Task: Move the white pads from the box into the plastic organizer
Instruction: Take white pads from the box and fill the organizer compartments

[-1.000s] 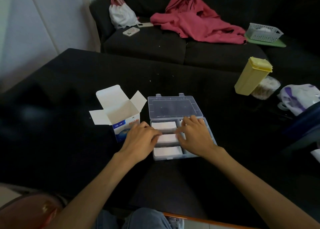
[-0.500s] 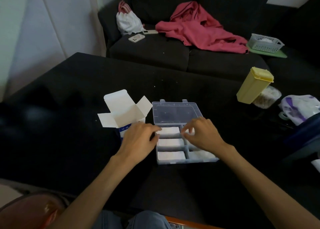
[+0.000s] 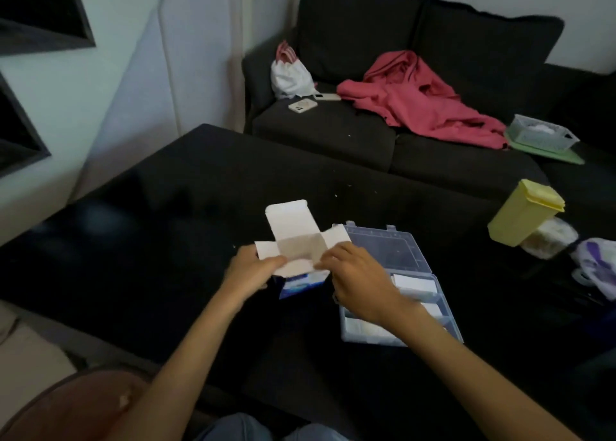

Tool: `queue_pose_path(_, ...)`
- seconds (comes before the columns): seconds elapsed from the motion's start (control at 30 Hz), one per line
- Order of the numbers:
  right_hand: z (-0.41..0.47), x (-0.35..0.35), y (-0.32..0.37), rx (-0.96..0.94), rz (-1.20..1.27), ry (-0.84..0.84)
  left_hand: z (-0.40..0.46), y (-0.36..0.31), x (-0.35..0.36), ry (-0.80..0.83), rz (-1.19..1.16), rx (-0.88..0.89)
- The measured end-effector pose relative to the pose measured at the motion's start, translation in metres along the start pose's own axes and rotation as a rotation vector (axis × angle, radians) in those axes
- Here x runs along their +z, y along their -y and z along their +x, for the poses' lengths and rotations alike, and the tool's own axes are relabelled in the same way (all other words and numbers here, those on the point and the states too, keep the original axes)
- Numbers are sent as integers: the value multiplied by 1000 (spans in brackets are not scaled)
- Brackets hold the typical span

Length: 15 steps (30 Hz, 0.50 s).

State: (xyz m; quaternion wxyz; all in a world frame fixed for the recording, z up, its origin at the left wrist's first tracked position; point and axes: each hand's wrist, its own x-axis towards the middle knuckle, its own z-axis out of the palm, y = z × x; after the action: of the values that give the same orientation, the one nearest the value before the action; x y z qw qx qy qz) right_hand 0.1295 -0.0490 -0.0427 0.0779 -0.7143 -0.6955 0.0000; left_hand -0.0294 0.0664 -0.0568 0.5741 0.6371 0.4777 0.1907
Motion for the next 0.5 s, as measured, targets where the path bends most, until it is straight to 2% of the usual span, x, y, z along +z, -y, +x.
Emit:
queue_pose_path(0.07, -19, -1, 5, -47, -11, -5, -15, 8, 1, -4, 97, 98)
queue_pose_path(0.17, -36, -3, 12, -73, 6, 49, -32, 18, 3, -91, 243, 211)
queue_pose_path(0.33, -37, -1, 31, -29, 27, 93, -43, 19, 4, -230, 360, 290)
queue_pose_path(0.4, -31, 3, 42, 15, 62, 129, -45, 17, 2, -259, 377, 307)
queue_pose_path(0.5, -10, 6, 55, 178, 188, 274, -43, 12, -3, -238, 362, 325)
